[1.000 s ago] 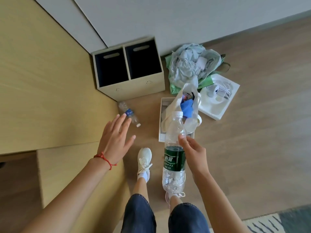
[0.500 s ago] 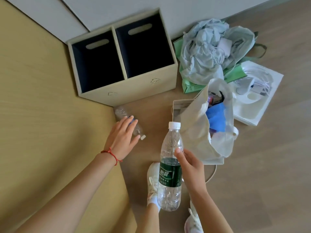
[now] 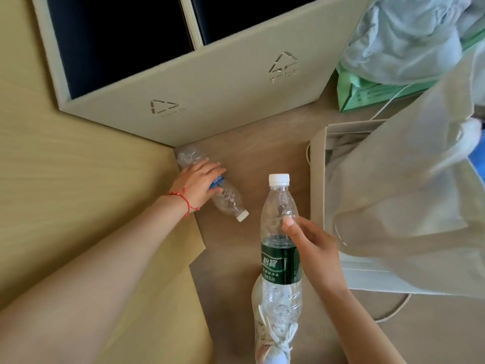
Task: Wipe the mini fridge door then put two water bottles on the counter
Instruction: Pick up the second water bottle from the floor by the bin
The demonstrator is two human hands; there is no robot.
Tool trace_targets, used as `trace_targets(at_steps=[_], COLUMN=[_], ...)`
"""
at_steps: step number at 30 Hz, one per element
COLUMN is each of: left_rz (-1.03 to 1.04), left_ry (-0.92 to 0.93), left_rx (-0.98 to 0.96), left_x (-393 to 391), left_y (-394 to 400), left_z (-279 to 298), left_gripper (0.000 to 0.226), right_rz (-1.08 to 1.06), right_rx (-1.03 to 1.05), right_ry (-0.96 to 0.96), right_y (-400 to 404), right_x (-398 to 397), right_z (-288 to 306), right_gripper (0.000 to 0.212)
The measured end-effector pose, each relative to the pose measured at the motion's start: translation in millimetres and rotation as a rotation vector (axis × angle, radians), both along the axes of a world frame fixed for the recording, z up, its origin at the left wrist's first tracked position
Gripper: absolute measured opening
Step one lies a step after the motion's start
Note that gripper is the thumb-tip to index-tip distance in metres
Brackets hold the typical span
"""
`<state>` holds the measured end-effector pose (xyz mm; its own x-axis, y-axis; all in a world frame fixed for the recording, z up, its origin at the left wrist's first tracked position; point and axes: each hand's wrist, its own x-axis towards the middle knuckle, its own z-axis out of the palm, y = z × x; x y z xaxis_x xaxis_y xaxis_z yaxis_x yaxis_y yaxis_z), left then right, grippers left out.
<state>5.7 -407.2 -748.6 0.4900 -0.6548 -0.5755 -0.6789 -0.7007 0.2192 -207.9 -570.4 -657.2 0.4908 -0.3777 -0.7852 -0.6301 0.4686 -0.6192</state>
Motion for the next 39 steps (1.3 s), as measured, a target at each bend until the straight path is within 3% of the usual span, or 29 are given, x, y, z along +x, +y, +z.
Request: trace_targets(at_steps=[9,13,21,28,34,39], left_rz=[-0.381,-0.381,0.108,0.502,0.736,0.949], left_ry=[0.064,0.055,0.002,0.278,0.355,0.303], left_rx=[0.314,0.311,0.08,-0.099,-0.18,-0.214], left_x=[36,41,31,7,-16,-35], left_y=[-6,-1,-18,-25,-32,-34], left_z=[-30,-34,-38,-42,-44,-47], left_gripper=[0.07,0.079,0.063,0.056,0.056,0.053], right_rz=[0.005,0.01,0.016,0.012,-0.012,-0.026], right_rx=[0.019,0.024,0.02,0.006,0.022,0.045], right_ry=[0.045,0.046,0.047,0.063,0.034,0.012], right_y=[20,25,22,15,10,8], right_x=[-2,-4,1,8,12,10], right_z=[-43,-49,-52,-51,-50,-51], right_gripper=[0.026,0.023,0.023,0.047,0.039,0.023])
